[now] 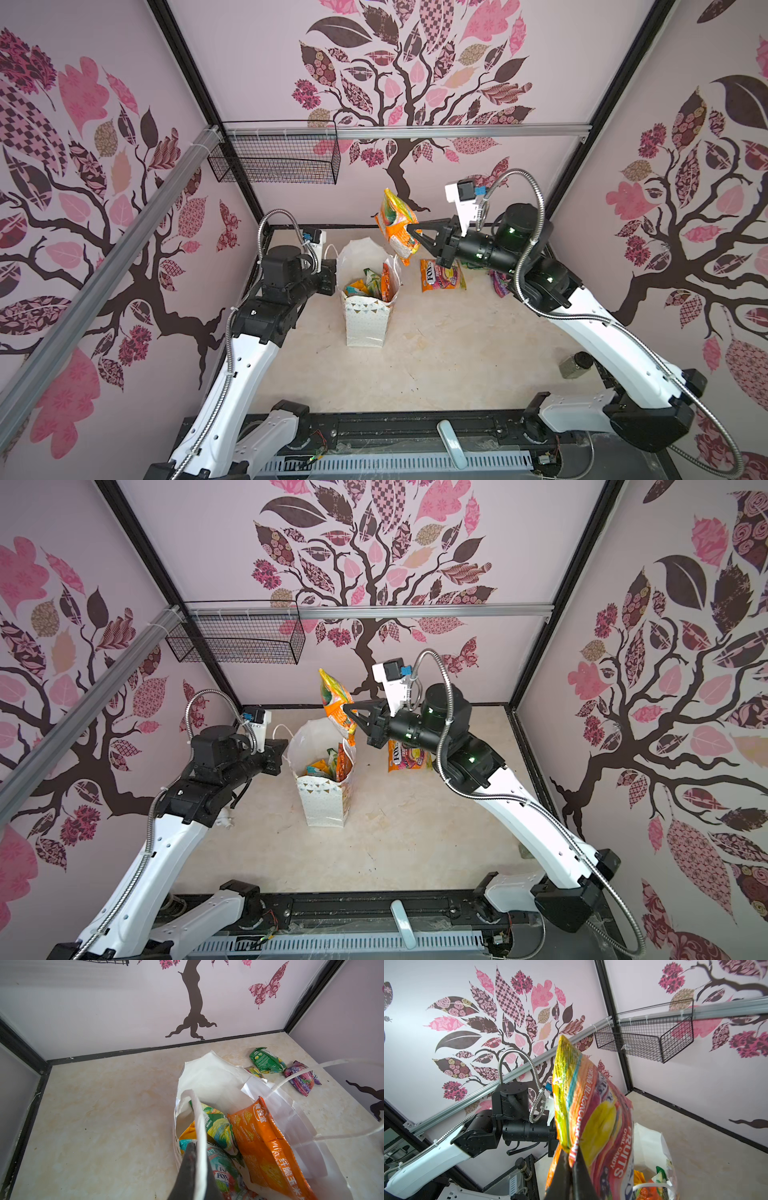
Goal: Place the snacks into the paper bag
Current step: Place the snack in the paper bag.
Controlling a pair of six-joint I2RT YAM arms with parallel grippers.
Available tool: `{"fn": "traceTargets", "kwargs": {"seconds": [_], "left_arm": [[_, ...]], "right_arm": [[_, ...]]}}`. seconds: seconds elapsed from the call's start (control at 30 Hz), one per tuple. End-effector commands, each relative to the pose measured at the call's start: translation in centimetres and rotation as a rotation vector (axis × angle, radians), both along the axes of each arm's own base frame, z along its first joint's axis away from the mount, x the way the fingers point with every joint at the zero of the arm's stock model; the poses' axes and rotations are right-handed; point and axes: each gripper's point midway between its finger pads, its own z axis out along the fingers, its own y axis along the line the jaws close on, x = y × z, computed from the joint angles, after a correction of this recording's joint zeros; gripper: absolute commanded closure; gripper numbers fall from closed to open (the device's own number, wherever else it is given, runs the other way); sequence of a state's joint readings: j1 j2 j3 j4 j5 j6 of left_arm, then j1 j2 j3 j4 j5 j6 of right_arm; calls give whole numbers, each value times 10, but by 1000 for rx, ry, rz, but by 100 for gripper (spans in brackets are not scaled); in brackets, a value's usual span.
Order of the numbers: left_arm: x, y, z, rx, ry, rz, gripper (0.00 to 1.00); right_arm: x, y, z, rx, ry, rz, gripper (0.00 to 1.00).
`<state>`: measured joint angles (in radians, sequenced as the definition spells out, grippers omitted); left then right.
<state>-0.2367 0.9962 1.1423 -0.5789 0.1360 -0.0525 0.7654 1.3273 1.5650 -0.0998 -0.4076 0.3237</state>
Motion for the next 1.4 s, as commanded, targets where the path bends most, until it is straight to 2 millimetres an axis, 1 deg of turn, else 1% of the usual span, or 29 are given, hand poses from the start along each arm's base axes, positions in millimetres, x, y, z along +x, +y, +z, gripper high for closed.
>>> {"fn": "traceTargets", "kwargs": {"seconds": [0.0,0.1,0.23,0.47,0.63,0.73,1.2,1.37], "left_arm": [[-3,0,2,4,-24,-3,100],[-4,1,3,4,-31,1,100],[-3,1,3,4,-28,-1,100],[-3,1,2,7,-27,2,100],[-3,1,2,9,-26,1,100],[-2,2,1,11,-25,4,100],[-2,2,1,11,-25,3,100],[-3,2,2,10,-26,3,100]], "right_arm": [[-3,21,4,3,-37,0,100],[4,30,-10,3,15,4,100],[8,39,-25,1,50,17,100],[23,51,-60,-51,99,-6,100],[29,60,-81,-90,135,4,100],[30,65,-89,-96,160,20,100],[25,82,-113,-87,244,109,100],[26,86,-126,-109,274,127,100]]}}
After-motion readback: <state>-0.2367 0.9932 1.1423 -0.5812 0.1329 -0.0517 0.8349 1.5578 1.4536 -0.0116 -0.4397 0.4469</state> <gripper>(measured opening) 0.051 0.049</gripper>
